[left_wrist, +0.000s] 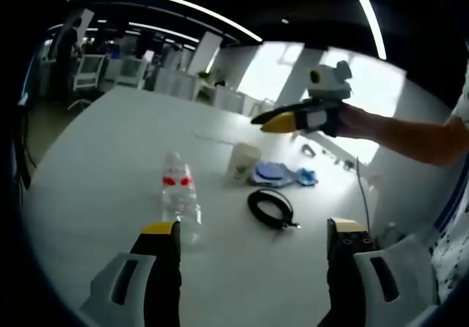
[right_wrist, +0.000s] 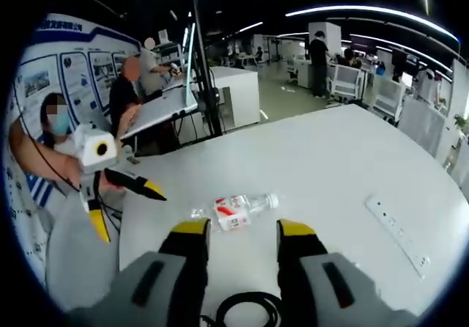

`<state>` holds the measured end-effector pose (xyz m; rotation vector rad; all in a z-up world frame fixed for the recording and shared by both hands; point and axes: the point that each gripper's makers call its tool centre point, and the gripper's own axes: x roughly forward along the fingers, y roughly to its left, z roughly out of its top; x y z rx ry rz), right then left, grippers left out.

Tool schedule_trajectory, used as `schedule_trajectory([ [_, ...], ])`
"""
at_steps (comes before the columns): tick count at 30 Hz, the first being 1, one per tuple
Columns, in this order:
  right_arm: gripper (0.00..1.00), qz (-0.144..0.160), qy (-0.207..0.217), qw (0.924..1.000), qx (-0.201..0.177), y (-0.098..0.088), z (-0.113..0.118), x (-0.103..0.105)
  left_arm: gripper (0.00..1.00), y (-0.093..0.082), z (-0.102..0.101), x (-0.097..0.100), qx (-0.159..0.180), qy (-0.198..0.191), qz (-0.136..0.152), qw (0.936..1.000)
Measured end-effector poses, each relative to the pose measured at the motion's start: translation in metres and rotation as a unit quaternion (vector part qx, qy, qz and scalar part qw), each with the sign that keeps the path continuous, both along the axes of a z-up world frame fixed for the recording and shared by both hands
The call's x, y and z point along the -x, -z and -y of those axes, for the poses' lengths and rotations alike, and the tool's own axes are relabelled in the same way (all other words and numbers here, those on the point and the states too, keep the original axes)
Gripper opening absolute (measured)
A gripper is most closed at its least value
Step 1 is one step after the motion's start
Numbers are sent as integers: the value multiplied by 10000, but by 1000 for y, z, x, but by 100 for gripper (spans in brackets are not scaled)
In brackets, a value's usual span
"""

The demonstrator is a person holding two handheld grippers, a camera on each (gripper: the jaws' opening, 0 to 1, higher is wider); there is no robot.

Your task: Arrange the tabletop items into an orderly group along one side of the table until the central work area is clear of visible clutter.

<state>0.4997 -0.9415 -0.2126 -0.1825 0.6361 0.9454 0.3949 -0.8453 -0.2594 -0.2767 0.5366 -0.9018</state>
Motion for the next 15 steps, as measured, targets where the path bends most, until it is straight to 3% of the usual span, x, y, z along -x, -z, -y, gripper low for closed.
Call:
schedule_trajectory([
  [6, 39, -92, 273, 9995, -110, 2, -11, -1, 78, -1, -1, 1, 14, 18, 20, 10000],
  [9, 40, -285, 505, 9980, -267, 5, -16, -3, 78, -1, -2, 2, 22, 24, 20, 10000],
  [13, 40, -490, 971, 9920, -634, 6, -21, -11, 78, -2, -5, 2, 30, 30, 34, 10000],
  [15, 41, -746, 1301, 9856, -774, 9, -23, -14, 78, -2, -7, 2, 32, 20, 35, 10000],
])
